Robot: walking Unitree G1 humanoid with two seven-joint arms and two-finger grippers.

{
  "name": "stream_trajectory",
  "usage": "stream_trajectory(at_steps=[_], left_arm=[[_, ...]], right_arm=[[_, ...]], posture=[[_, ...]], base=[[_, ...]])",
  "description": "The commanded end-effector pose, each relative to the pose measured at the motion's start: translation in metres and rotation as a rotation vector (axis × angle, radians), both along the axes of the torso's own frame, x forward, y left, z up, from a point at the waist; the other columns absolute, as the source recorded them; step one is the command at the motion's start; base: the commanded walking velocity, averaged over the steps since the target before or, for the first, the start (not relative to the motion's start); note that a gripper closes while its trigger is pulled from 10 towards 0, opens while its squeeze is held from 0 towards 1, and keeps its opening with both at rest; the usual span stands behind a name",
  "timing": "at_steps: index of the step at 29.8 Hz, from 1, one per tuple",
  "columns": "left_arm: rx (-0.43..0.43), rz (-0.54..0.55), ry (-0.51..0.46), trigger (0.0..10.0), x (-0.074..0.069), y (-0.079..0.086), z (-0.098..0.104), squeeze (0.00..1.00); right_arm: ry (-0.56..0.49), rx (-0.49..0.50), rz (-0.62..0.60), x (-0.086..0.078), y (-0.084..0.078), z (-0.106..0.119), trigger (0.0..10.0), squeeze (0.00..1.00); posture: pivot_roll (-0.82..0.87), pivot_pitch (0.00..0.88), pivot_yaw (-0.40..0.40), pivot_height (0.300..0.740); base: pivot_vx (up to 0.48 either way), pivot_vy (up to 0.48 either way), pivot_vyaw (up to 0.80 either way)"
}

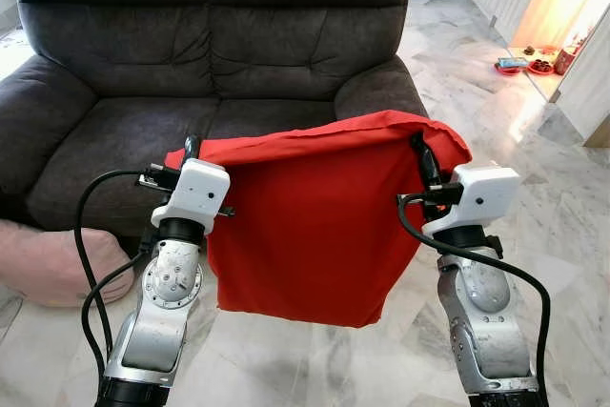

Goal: Move the pillow to the sofa from floor

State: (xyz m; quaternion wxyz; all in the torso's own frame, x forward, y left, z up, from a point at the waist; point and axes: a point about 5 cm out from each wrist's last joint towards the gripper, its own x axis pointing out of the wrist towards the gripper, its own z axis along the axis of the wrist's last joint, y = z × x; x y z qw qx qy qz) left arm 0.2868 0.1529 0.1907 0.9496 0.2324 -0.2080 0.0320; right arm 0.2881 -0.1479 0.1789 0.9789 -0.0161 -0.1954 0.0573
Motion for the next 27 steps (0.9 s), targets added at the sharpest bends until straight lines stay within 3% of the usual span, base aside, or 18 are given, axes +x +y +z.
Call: stream_trajectory(at_steps=[1, 27], left_arm=[[-0.029, 0.074, -0.107, 10.0, -0.003, 0.016, 0.024, 0.0], [-0.046, 0.08, -0.125, 10.0, 0.0, 0.013, 0.029, 0.0]], right_arm=[[-0.109, 0.021, -0.036, -0.003, -0.007, 0.025, 10.0, 0.0], [-0.141, 0.031, -0.026, -0.001, -0.003, 0.04, 10.0, 0.0]], posture=[[-0.01, 0.015, -0.01, 0.74], [-0.01, 0.054, -0.016, 0.74]], base=[[0.24, 0.0, 0.0], [0.292, 0.0, 0.0]])
